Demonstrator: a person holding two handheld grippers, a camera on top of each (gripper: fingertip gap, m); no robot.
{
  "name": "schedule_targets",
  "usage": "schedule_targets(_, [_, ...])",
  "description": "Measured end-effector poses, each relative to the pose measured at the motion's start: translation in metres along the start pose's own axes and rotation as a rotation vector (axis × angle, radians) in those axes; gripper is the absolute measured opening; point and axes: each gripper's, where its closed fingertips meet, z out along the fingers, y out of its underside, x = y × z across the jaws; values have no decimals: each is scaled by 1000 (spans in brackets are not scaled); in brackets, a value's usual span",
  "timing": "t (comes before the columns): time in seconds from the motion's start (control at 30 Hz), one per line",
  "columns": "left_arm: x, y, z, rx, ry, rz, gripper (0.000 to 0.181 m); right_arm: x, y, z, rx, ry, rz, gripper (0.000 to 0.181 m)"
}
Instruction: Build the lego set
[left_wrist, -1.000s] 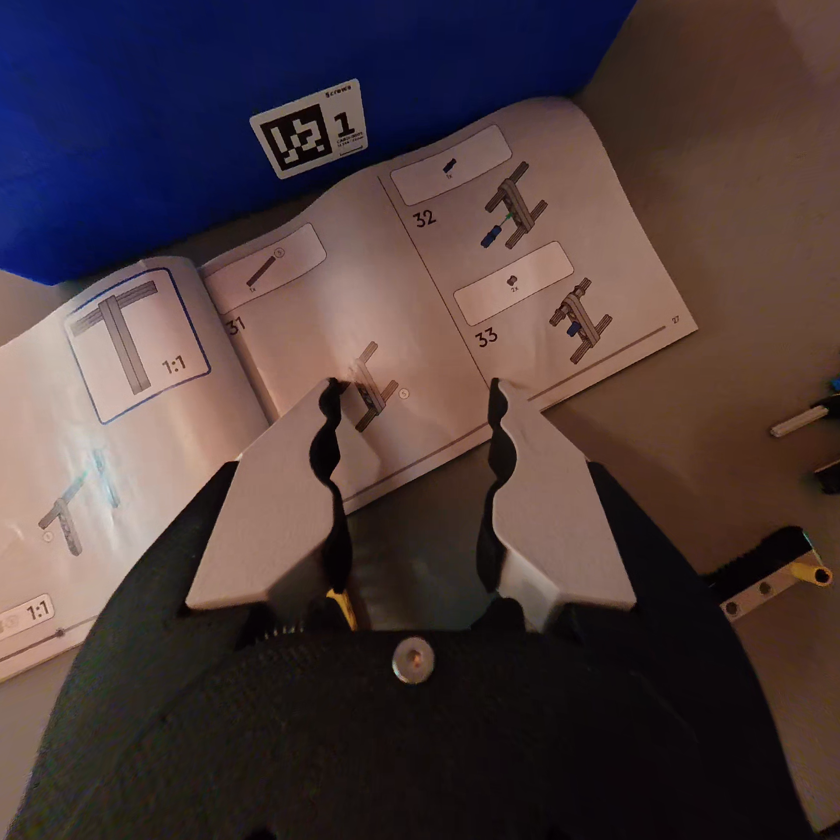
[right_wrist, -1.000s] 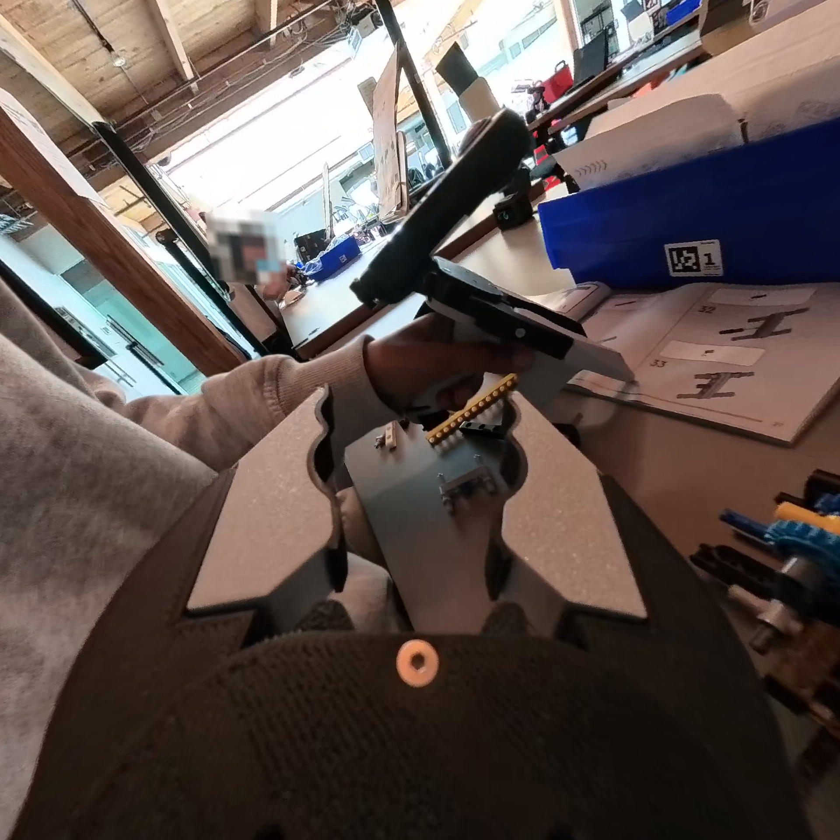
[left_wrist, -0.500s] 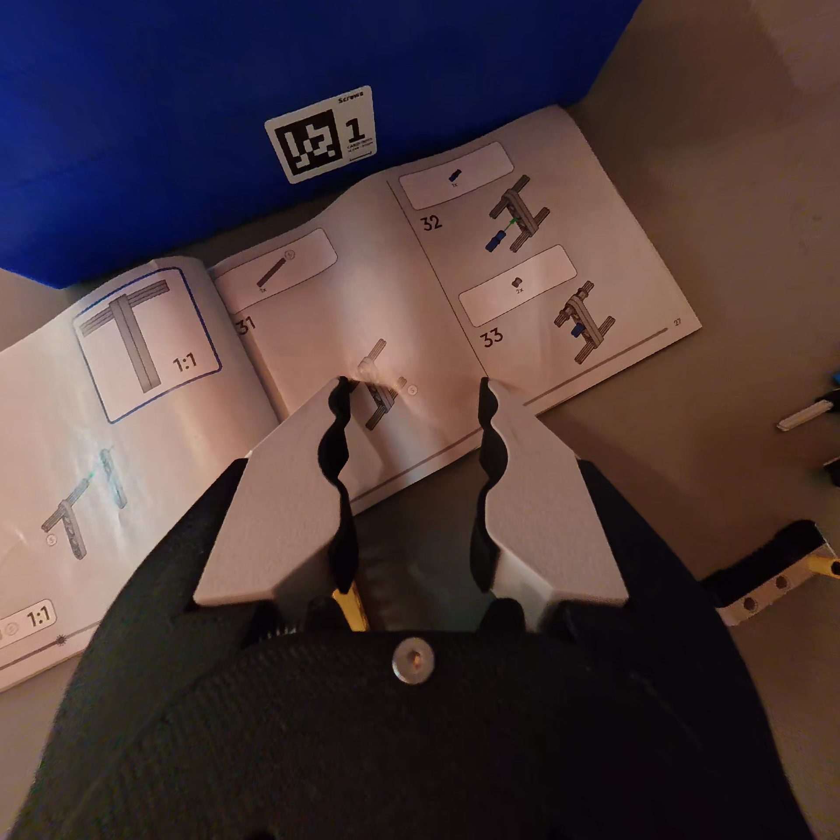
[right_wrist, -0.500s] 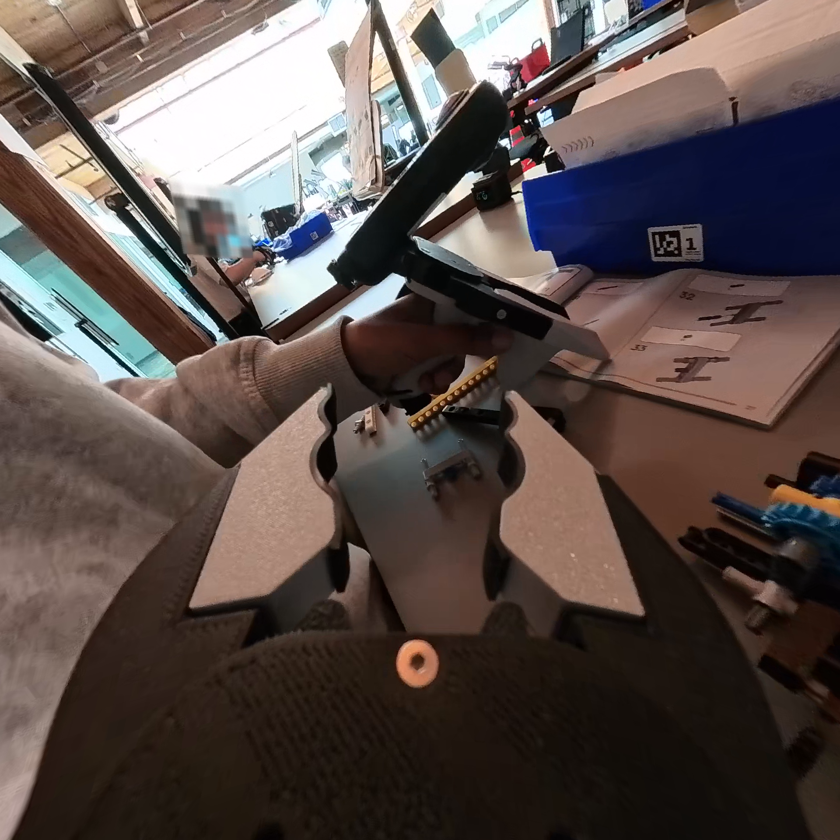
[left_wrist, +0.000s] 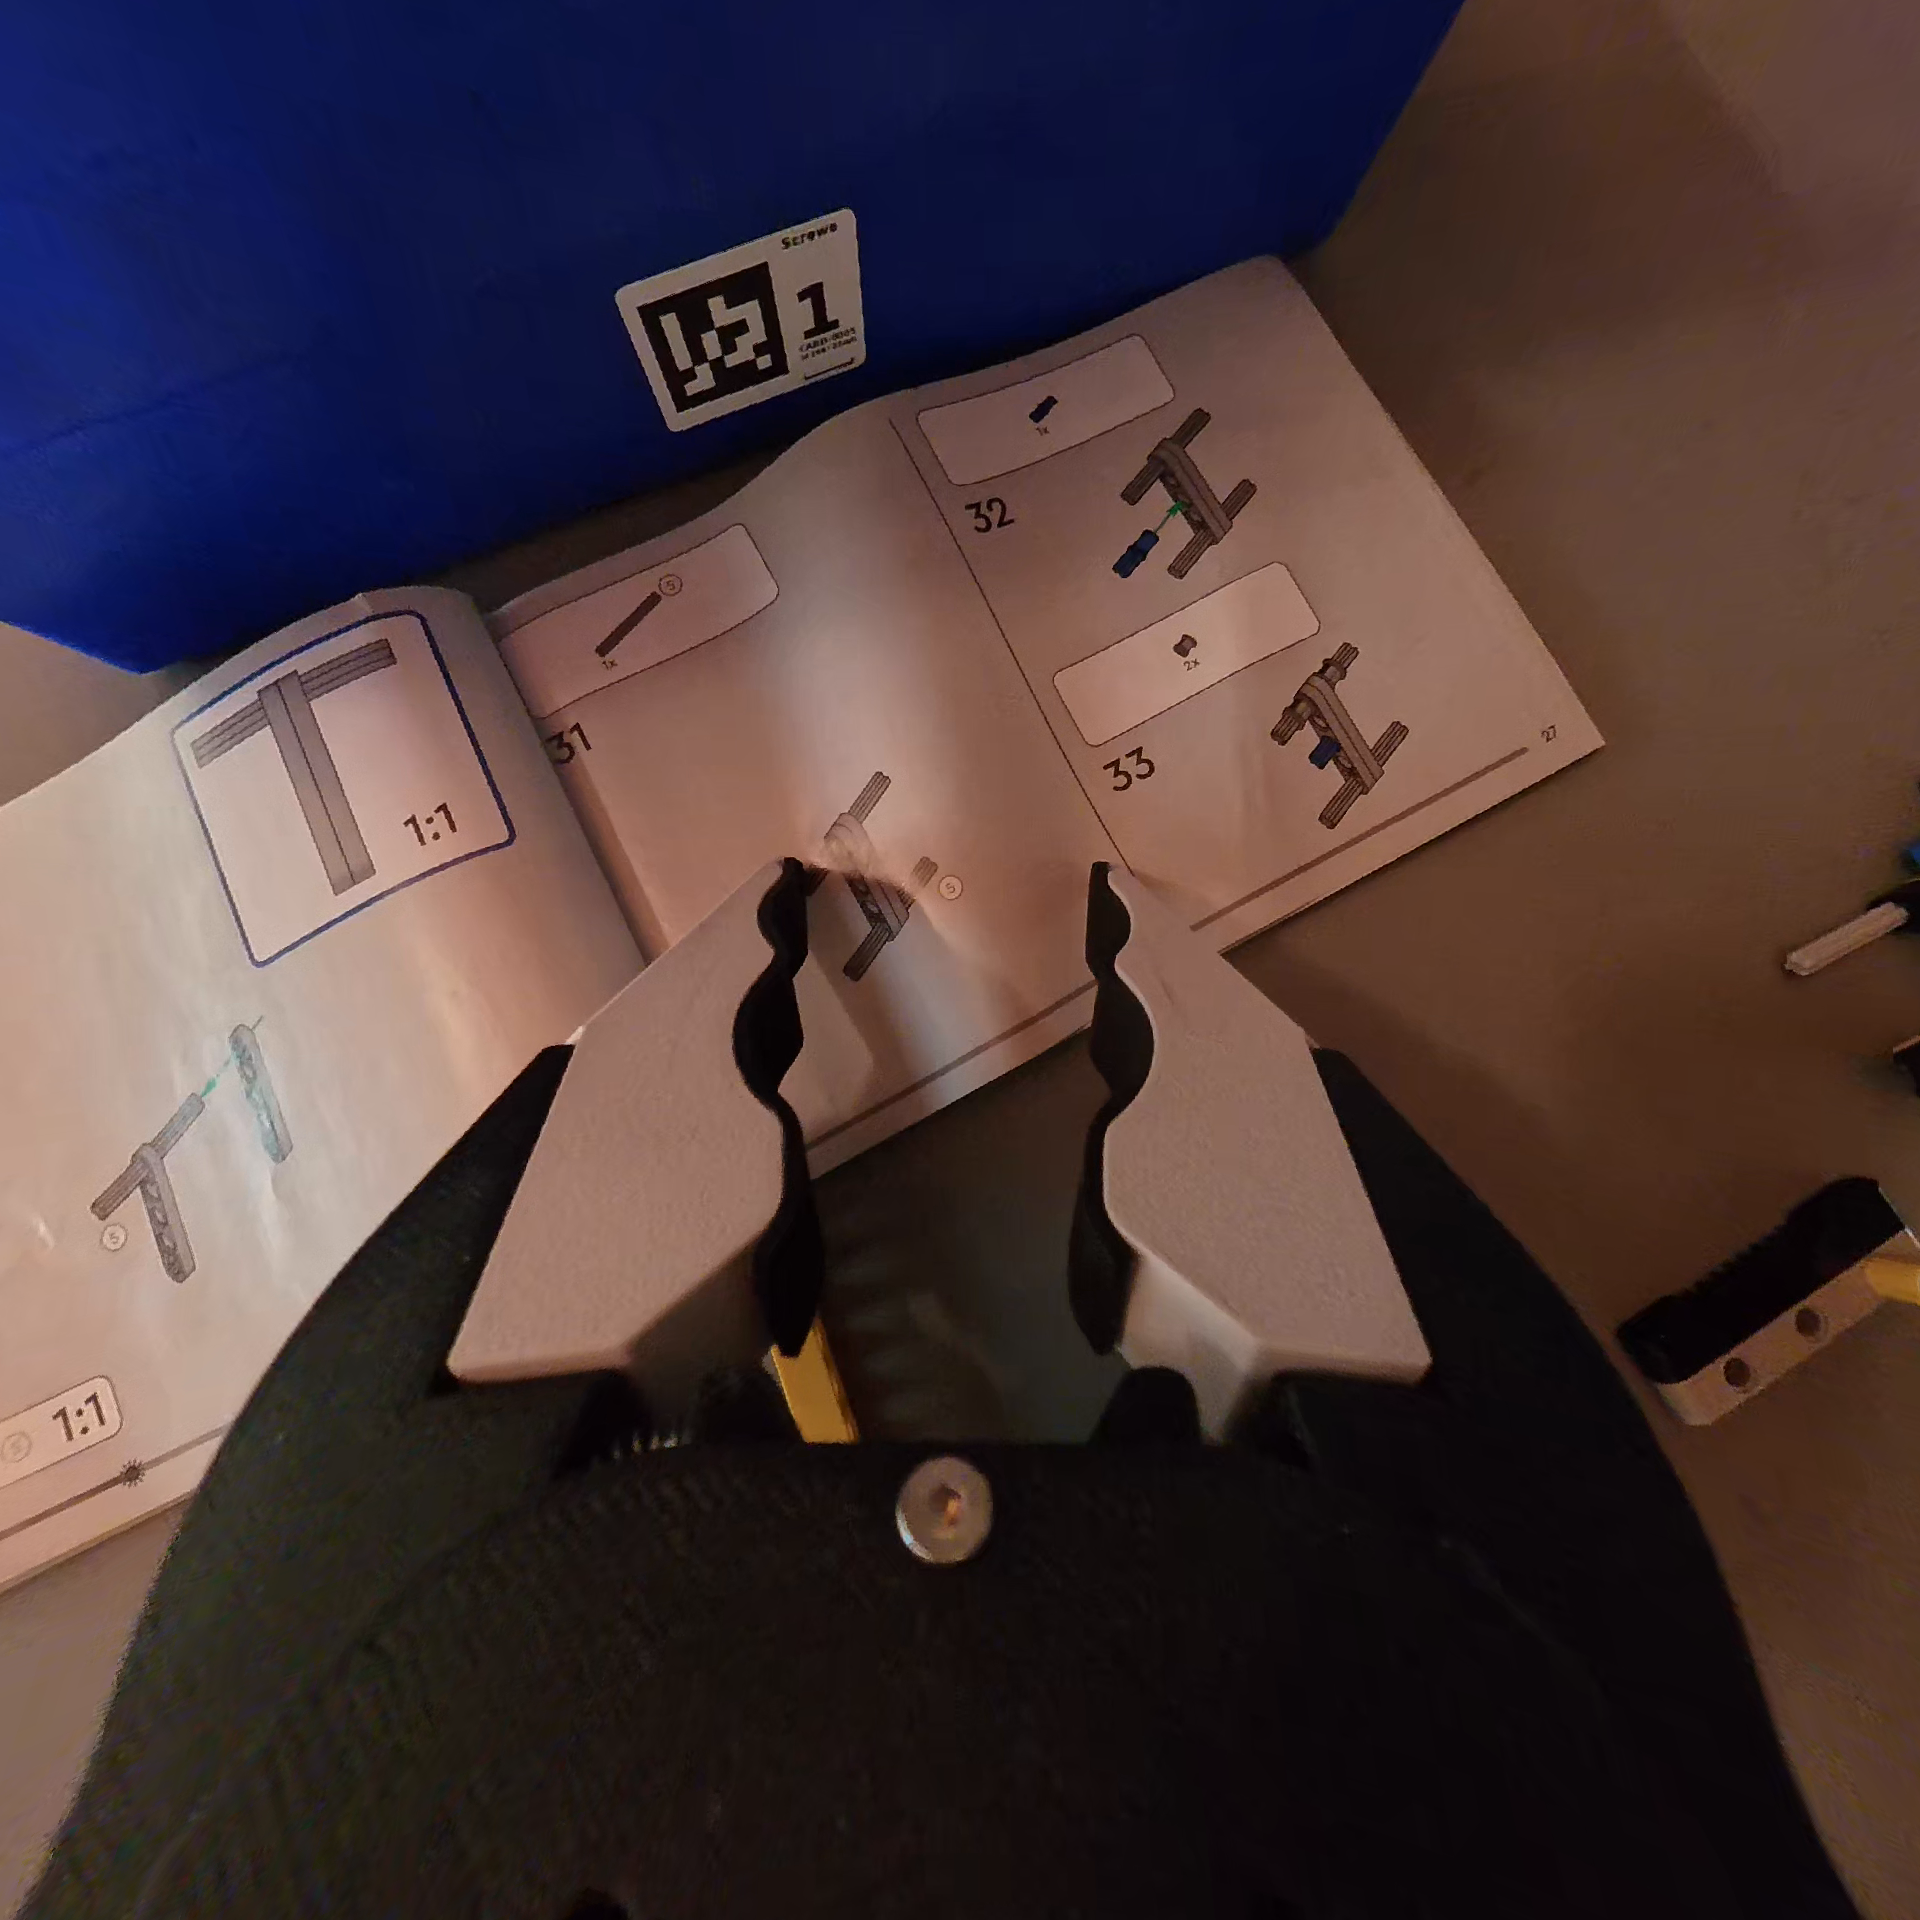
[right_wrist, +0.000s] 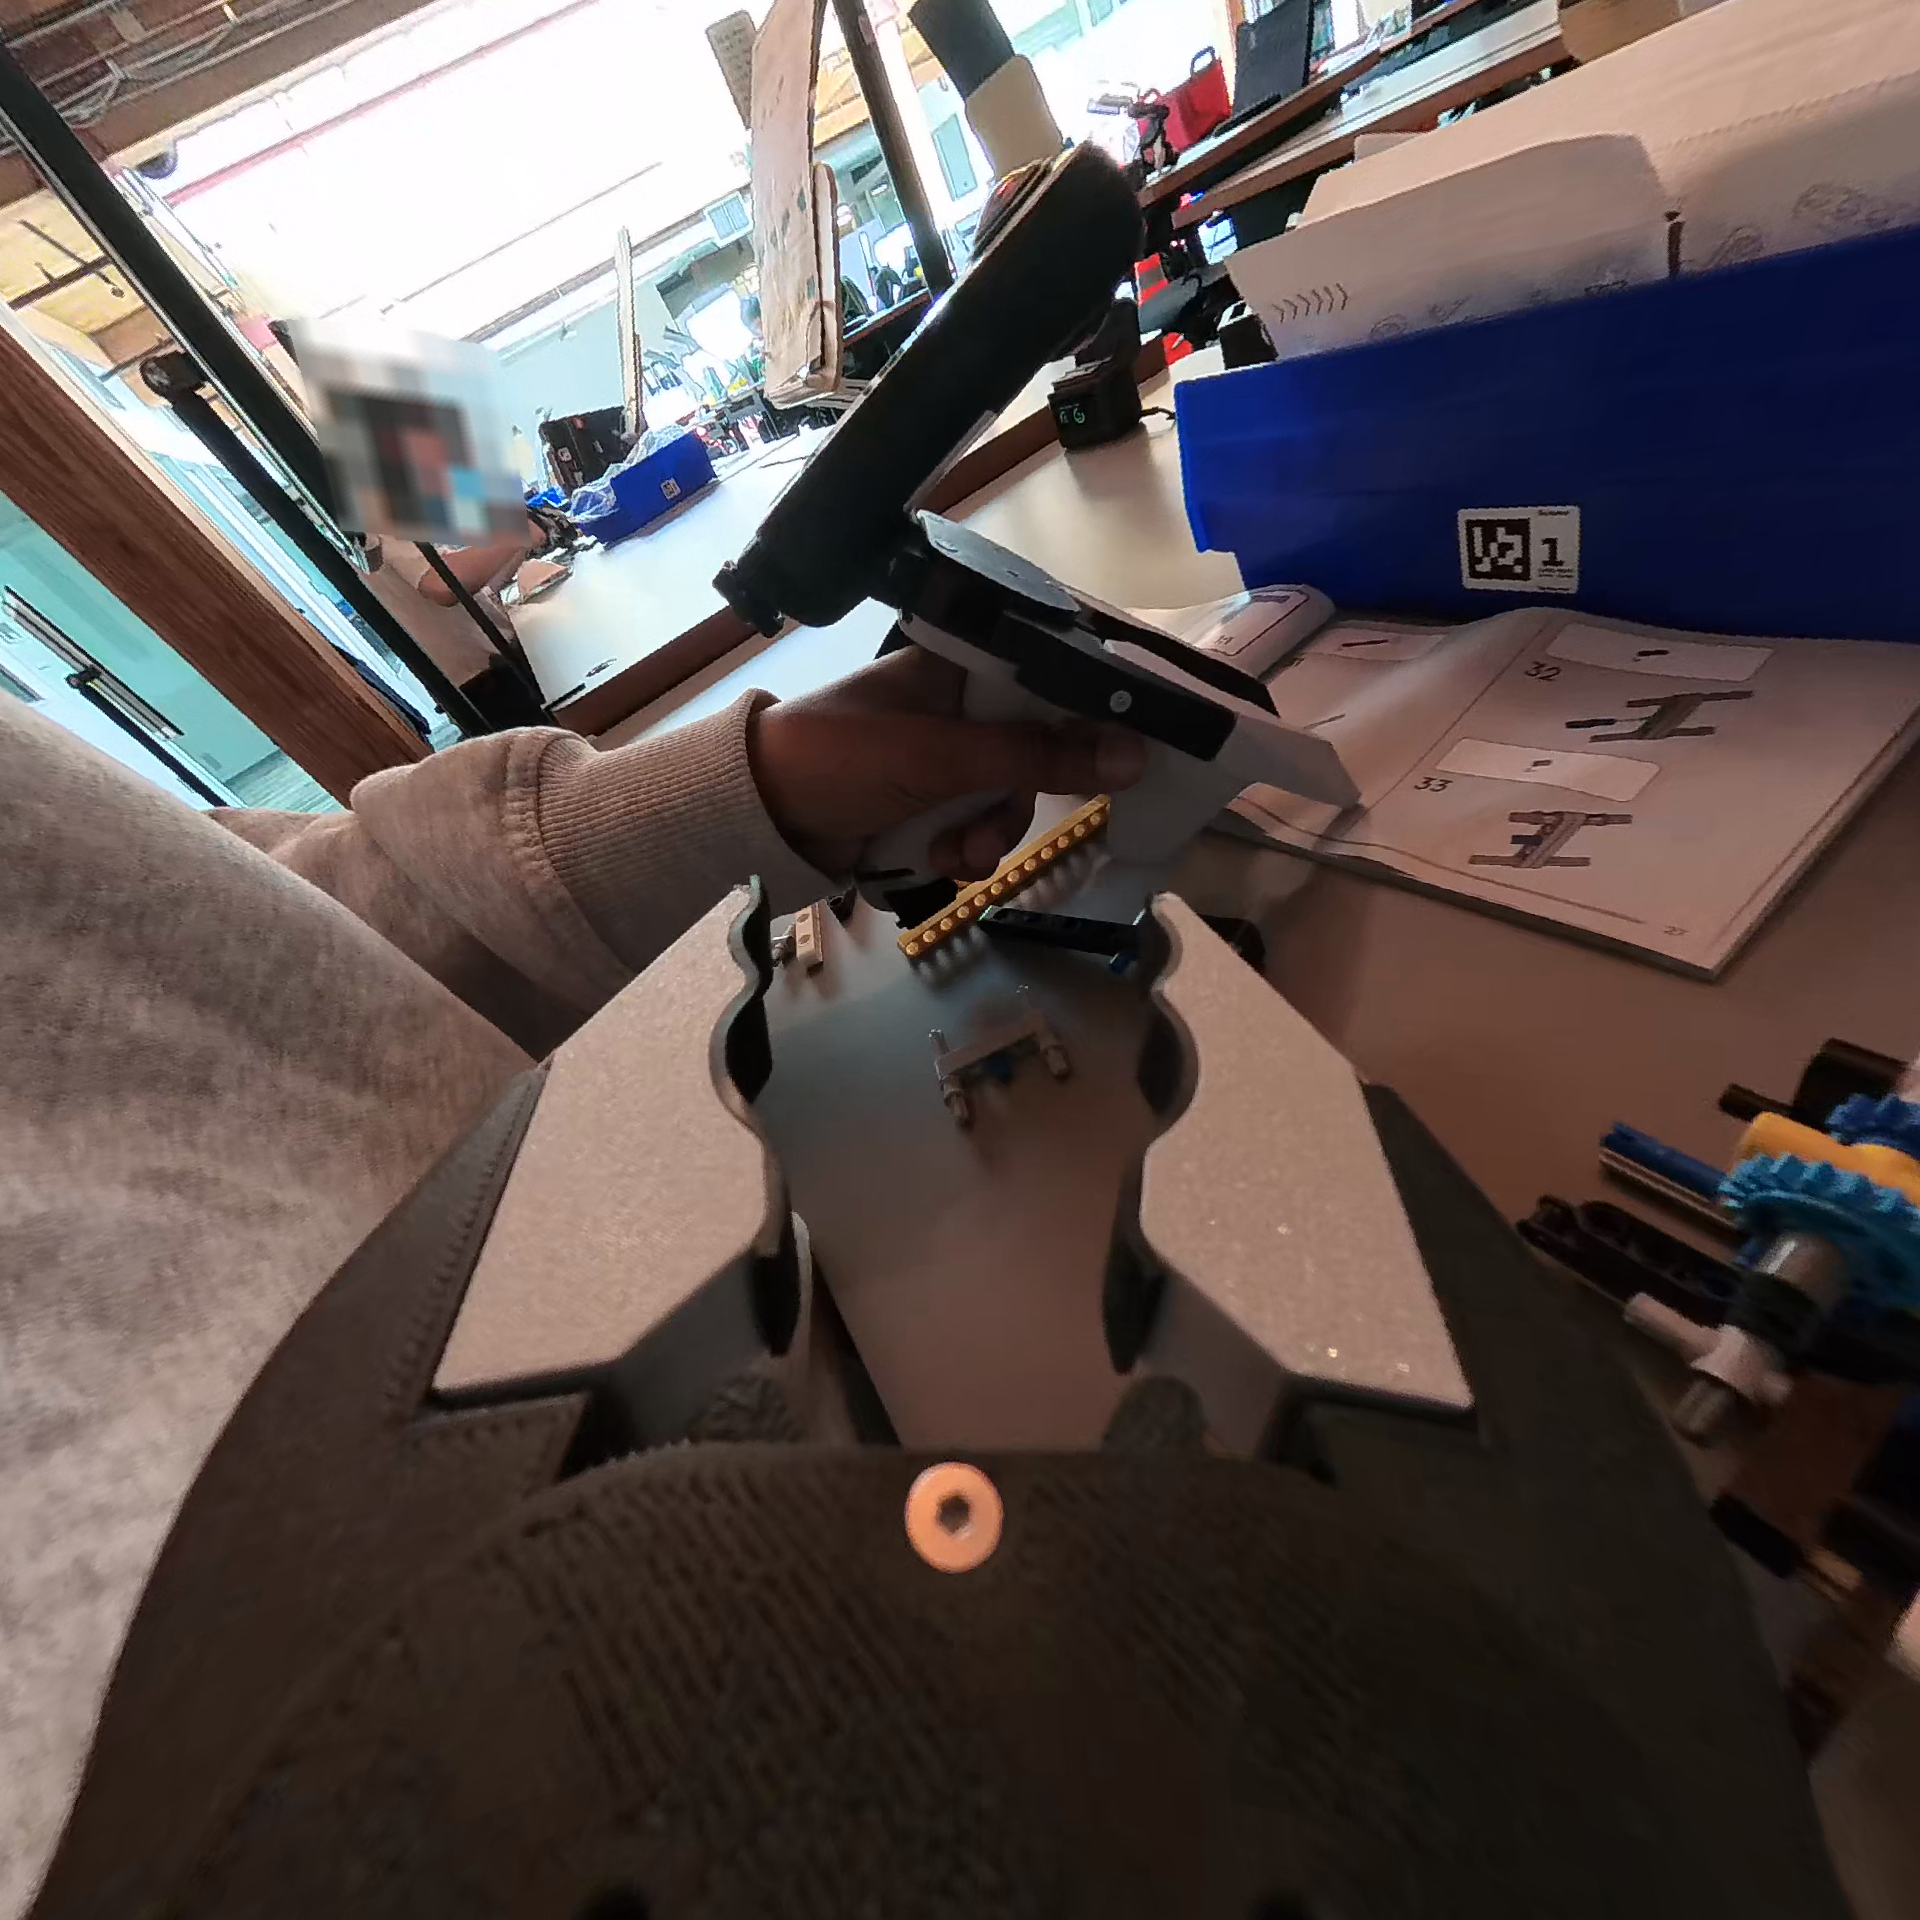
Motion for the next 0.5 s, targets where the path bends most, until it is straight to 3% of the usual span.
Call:
schedule_targets(0.3, [-2,-1,-4,12,43,-81,52,4,-5,-6,19,18,-14,69])
schedule_targets(0.5, [-18,-11,-28,112,82,-170,52,2,-4,-4,12,12,-14,69])
